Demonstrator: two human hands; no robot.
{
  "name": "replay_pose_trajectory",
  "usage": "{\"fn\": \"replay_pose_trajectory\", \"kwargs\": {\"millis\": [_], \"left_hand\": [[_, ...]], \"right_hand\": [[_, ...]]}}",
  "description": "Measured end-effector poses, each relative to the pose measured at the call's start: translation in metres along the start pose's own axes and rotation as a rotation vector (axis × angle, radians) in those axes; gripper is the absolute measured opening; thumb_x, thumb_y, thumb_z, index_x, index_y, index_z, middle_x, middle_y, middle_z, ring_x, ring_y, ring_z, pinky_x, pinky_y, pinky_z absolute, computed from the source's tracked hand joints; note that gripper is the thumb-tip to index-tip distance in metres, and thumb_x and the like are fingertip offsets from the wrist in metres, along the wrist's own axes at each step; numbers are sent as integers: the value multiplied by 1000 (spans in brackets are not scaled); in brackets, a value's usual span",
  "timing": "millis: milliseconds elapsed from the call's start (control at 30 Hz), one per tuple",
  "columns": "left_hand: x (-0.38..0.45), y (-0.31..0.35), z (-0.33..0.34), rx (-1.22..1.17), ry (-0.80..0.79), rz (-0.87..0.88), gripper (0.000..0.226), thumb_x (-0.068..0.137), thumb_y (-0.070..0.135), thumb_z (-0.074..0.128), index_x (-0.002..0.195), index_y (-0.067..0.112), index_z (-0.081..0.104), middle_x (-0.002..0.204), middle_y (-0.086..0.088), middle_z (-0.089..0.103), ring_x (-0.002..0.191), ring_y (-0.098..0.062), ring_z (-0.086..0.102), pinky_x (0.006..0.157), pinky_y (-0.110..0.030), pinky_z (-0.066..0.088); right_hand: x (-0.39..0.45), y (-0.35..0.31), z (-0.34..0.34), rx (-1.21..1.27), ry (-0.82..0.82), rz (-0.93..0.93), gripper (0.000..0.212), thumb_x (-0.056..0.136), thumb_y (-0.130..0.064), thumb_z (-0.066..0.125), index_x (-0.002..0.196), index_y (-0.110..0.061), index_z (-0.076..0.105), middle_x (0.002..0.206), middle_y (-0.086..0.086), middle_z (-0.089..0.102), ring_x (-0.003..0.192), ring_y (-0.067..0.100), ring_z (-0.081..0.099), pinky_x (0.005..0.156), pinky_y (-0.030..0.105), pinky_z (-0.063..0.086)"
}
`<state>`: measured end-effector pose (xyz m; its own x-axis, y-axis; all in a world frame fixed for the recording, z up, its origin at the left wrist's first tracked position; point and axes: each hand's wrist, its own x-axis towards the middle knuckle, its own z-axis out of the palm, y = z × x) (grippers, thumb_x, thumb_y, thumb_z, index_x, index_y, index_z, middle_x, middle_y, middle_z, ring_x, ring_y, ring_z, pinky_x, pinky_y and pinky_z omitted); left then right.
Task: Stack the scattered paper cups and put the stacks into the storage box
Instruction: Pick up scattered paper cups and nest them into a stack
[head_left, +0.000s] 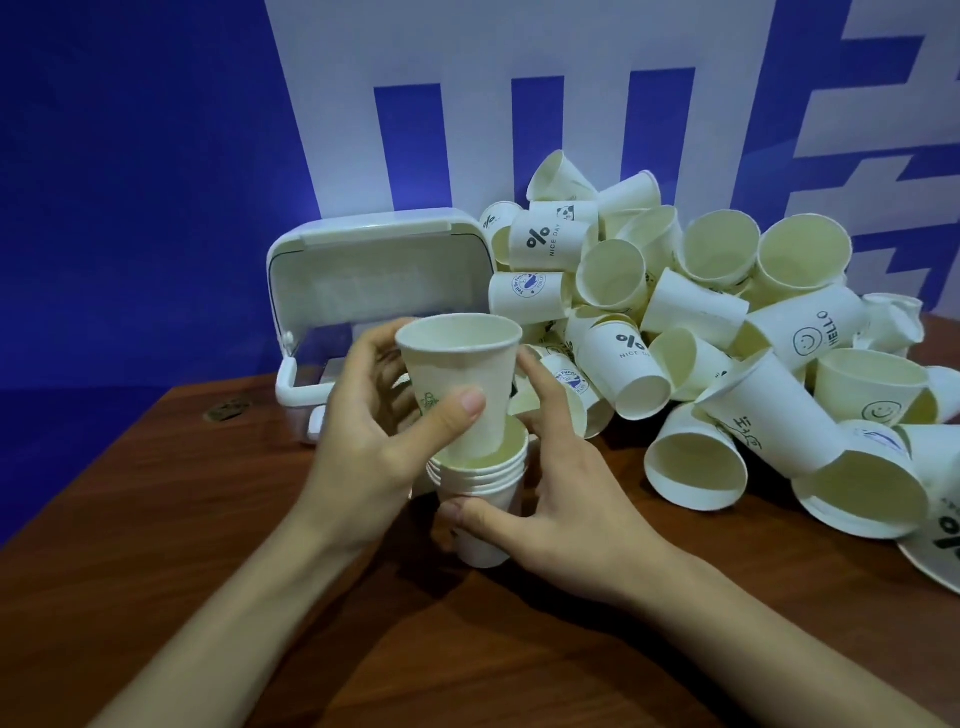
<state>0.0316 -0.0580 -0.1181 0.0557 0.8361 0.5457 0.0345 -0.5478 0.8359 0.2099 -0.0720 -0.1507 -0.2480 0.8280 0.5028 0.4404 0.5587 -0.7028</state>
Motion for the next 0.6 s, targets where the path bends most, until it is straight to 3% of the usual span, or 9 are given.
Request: {"fn": "replay_pose_trajectory", "kwargs": {"millis": [67,167,267,333,433,500,600], "left_hand": [[-3,-8,4,5,-30,-28,67,76,21,86,134,7,55,123,-7,75,117,-16,71,95,-32,59],[-7,-27,0,95,-111,-52,75,75,40,83,140,16,53,138,-5,68,135,-23,61,115,-52,47],[-9,-31,-5,3,-132,-58,73,78,49,71,143,25,50,148,2,61,146,-15,49,119,-42,37],[-8,-32,-11,21,-8,-1,63,80,51,64,137,24,55,144,3,62,144,-12,49,121,-41,34],[-5,-40,-31,298,85,14,72,72,59,65,135,25,56,140,9,59,136,-6,50,117,-36,37],[-6,-45,-43,516,-11,-84,90,63,69,69,141,28,49,142,14,53,137,-7,46,118,-37,36],[-6,-57,-46,910,-194,-183,118,58,79,73,157,35,25,152,15,39,143,-14,36,119,-39,29]], "right_hand": [[0,2,0,4,28,-4,127,69,-51,87,157,-46,-6,134,-18,56,125,5,56,103,38,50],[2,5,-3,-20,76,-19,131,68,-50,89,157,-46,-6,141,-23,48,128,0,53,106,31,48],[2,6,-6,-63,83,-33,116,69,-57,86,155,-51,10,145,-18,44,128,-1,50,103,28,48],[1,8,-7,-148,61,-48,90,73,-65,79,149,-45,34,136,-22,48,124,-5,48,99,25,48],[0,12,-8,-184,69,-21,68,76,-72,69,131,-36,55,125,-23,54,118,-6,51,96,24,48],[-1,13,-8,-171,53,-1,69,77,-71,69,134,-37,52,127,-24,55,119,-5,51,98,24,47],[-1,12,-6,-176,-3,2,73,79,-70,68,141,-41,42,133,-26,54,122,-6,49,103,26,46]]}}
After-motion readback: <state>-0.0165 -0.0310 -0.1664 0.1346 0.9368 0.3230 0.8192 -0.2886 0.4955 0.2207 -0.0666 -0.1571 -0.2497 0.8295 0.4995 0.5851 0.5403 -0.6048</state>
